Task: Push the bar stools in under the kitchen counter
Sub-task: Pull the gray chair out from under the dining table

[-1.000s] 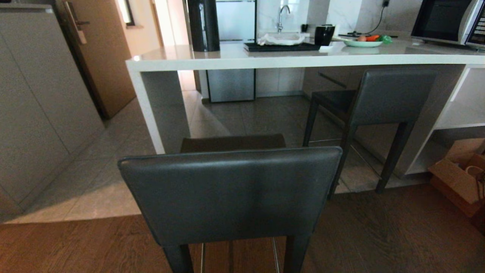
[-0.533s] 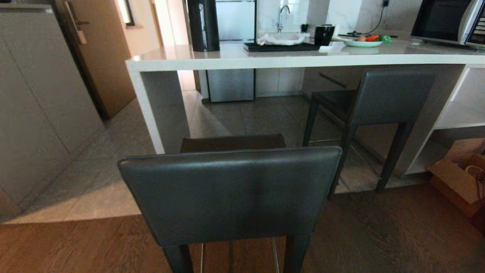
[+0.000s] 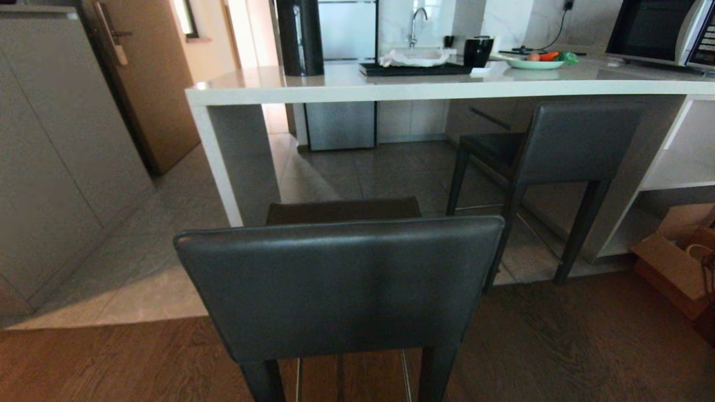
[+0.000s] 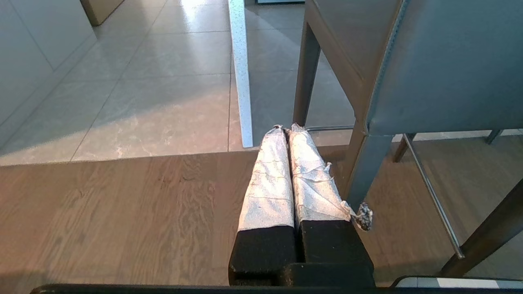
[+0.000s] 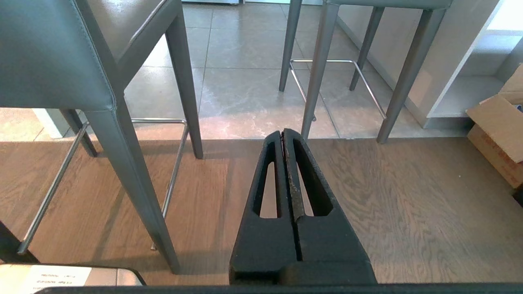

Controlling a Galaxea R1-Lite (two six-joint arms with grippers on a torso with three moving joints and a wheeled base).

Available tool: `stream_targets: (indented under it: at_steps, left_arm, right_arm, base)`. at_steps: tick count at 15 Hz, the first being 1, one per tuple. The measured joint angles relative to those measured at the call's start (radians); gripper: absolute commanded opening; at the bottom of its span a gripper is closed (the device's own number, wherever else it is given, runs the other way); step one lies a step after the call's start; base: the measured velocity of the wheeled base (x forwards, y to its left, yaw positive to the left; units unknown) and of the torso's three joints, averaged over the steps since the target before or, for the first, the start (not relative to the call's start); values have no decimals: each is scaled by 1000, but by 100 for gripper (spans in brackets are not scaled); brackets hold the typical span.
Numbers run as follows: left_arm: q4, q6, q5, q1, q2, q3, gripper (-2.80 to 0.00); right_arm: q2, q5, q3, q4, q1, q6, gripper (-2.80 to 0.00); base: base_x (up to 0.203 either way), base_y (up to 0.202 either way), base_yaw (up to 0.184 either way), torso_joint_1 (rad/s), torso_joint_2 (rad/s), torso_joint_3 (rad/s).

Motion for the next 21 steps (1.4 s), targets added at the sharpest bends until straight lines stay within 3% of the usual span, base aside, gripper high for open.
stream_targets:
  at_steps: [4,21]
  left_arm:
    - [0,-1,0,0,0,0,-280]
    - [-2,-4,0,0,1,0,-280]
  right_arm:
    - [0,0,0,0,-2,0,-280]
    - [0,0,0,-1,0,2,-280]
  base:
    - [-1,-45,1,2,1,1]
    - [0,-195,2,0,1,6]
